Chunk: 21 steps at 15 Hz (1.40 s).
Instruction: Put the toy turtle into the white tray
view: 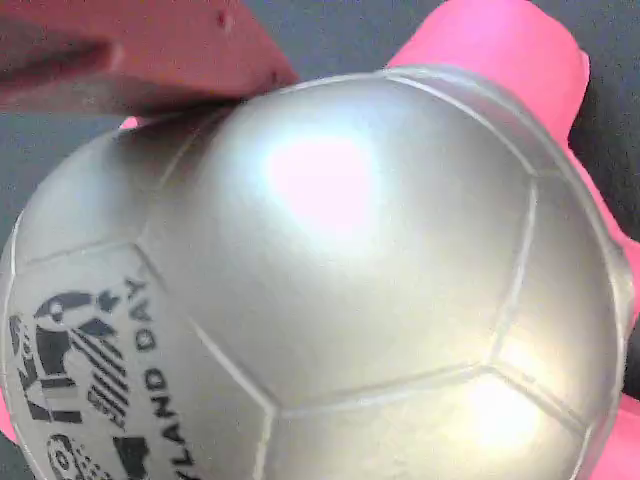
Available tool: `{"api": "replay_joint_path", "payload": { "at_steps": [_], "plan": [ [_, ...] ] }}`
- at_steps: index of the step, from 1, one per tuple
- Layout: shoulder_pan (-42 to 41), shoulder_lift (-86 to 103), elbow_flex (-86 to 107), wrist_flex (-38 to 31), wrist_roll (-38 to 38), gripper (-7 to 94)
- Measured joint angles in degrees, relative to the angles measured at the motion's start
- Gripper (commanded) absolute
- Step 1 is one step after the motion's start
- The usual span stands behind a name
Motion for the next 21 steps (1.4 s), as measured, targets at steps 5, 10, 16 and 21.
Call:
{"api": "replay_joint_path", "payload": {
  "at_steps": [5, 10, 16, 21],
  "plan": [
    [0.4, 1.0, -2.9, 4.7, 0.2, -3],
    [-1.1, 4.0, -12.1, 16.9, 6.3, -3],
    [-5.7, 13.0, -17.6, 22.9, 16.3, -3],
    [-12.4, 15.6, -22.4, 22.9, 31.3, -3]
  ]
}}
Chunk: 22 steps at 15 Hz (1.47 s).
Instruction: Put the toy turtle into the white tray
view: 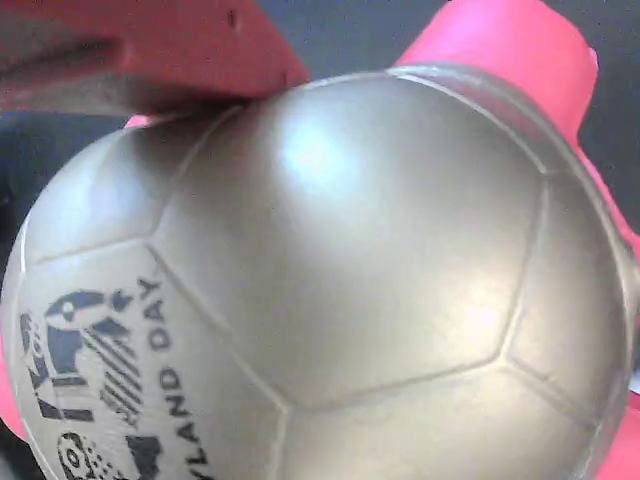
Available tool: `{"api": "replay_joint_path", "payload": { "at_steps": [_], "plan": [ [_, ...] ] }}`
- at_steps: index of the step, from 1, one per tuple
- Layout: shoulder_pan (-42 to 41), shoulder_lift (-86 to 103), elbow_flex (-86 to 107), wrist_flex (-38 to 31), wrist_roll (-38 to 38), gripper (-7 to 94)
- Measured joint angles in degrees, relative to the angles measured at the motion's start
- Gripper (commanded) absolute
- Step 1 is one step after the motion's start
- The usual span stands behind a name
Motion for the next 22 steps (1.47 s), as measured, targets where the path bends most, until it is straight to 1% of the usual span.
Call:
{"api": "replay_joint_path", "payload": {
  "at_steps": [3, 6, 9, 11, 15, 22],
  "plan": [
    [-5.4, -5.8, -9.1, 0.1, 12.0, -3],
    [-9.8, -14.3, -17.9, 0.2, 22.3, -3],
    [-13.4, -23.6, -27.1, 0.3, 30.3, -3],
    [-15.3, -28.5, -31.1, 0.2, 33.8, -3],
    [-17.9, -34.6, -35.0, -0.2, 37.1, -3],
    [-18.9, -40.0, -37.0, -0.2, 37.2, -3]
  ]
}}
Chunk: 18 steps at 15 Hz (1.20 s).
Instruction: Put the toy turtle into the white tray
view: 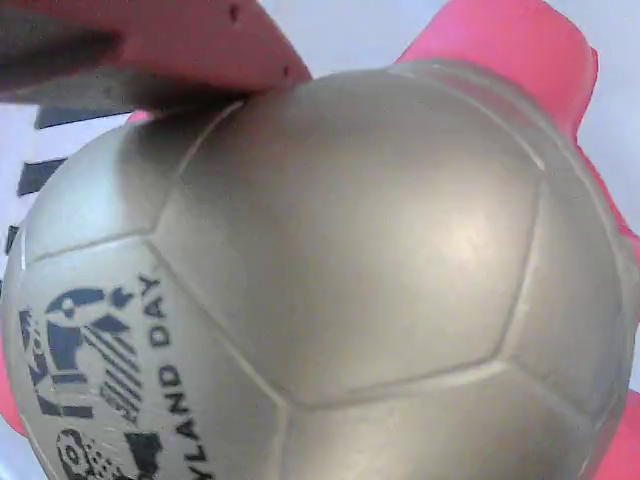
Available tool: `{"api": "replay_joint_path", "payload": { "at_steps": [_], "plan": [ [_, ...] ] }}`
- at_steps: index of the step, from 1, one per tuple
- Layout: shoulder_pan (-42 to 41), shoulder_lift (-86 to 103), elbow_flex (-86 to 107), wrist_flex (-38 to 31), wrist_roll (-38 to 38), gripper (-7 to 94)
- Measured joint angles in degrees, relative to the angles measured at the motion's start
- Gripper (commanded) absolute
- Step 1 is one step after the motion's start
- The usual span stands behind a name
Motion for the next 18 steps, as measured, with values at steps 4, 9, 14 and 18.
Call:
{"api": "replay_joint_path", "payload": {
  "at_steps": [4, 9, 14, 18],
  "plan": [
    [0.0, -1.8, -2.5, 0.0, 0.0, 11],
    [0.1, -1.9, -2.5, 1.5, 0.0, 56],
    [1.1, -1.9, -2.5, 2.3, 0.0, 56],
    [1.0, 0.4, -2.3, 2.3, 0.0, 43]
  ]
}}
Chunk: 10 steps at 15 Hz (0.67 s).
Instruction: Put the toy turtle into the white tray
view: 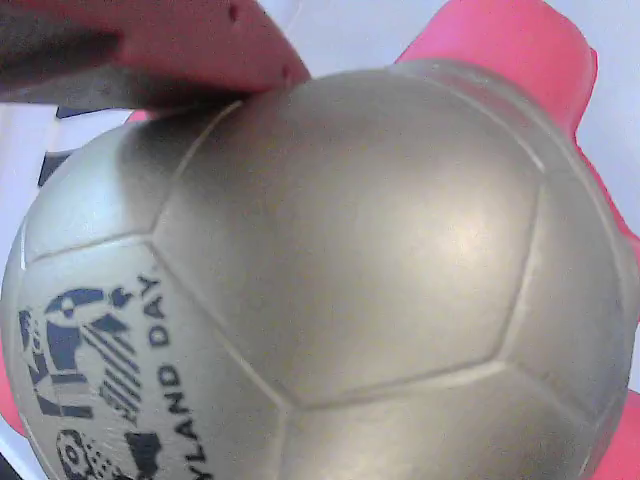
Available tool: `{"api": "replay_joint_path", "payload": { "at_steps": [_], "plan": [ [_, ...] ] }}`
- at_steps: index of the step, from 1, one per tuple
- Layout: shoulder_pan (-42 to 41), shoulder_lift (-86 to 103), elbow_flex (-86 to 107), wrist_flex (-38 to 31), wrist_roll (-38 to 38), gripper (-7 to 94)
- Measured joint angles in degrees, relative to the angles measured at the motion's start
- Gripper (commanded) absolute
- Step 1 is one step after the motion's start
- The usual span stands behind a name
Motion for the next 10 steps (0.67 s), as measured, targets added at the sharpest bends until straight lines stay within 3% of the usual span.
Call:
{"api": "replay_joint_path", "payload": {
  "at_steps": [1, 3, 4, 10],
  "plan": [
    [0.0, 2.2, 0.0, 0.0, 0.0, 39],
    [0.4, 7.4, -0.1, 0.0, 0.0, 6],
    [1.0, 10.5, 0.0, -0.1, 1.1, -1],
    [1.6, 39.1, 23.3, -5.5, 9.9, -1]
  ]
}}
